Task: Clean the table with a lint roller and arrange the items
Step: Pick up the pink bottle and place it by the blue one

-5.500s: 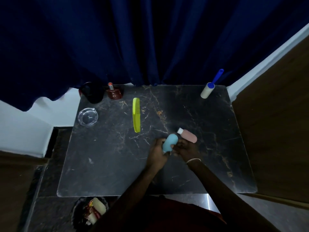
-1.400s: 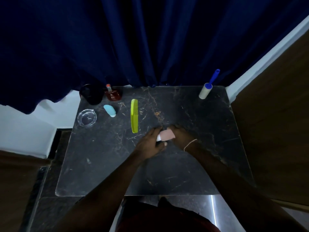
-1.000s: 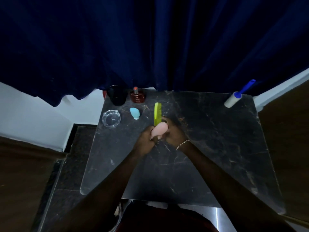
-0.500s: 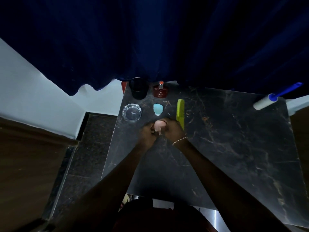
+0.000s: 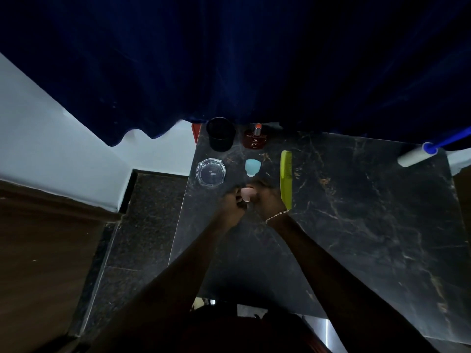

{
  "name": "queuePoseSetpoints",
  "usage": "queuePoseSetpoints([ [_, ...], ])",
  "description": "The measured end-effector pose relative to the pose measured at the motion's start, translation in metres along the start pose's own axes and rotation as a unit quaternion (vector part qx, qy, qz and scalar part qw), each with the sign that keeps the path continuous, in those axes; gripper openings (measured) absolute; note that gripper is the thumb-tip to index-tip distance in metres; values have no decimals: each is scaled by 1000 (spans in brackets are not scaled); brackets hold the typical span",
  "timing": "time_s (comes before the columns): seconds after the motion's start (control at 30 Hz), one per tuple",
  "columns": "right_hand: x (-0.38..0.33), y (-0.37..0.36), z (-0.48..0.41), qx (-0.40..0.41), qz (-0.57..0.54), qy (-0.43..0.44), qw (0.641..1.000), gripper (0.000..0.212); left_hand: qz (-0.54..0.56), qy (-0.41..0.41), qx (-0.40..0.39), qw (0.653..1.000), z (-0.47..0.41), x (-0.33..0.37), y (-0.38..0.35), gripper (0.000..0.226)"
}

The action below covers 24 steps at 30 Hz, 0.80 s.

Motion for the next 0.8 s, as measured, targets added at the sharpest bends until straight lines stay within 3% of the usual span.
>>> queuePoseSetpoints([
  [0.13, 4, -3, 0, -1, 1, 1, 1000, 21, 28, 6, -1, 1000, -1, -2, -1, 51],
  [0.37, 4, -5, 2, 10, -28, 11, 999, 28, 13, -7, 6, 1000, 1, -3, 3, 53],
  [0.57, 12, 5, 3, -21, -41, 9, 999, 53, 46, 3, 13, 999, 8, -8, 6, 62],
  [0.67, 32, 20, 6, -2, -49, -39, 998, 52, 50, 35, 12, 998, 13, -19, 10, 67],
  [0.8, 75, 28, 15, 45, -22, -217, 975, 46, -17, 68, 14, 997, 24, -39, 10, 53],
])
Point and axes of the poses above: each hand's wrist, its own z-axis away from the middle knuckle, its own y-axis out of the back of the hand, x = y × z, the point moved 6 cm from there along -z, towards the middle knuckle, and after that the axes turned 4 degrees about y, right-handed, at the moved point
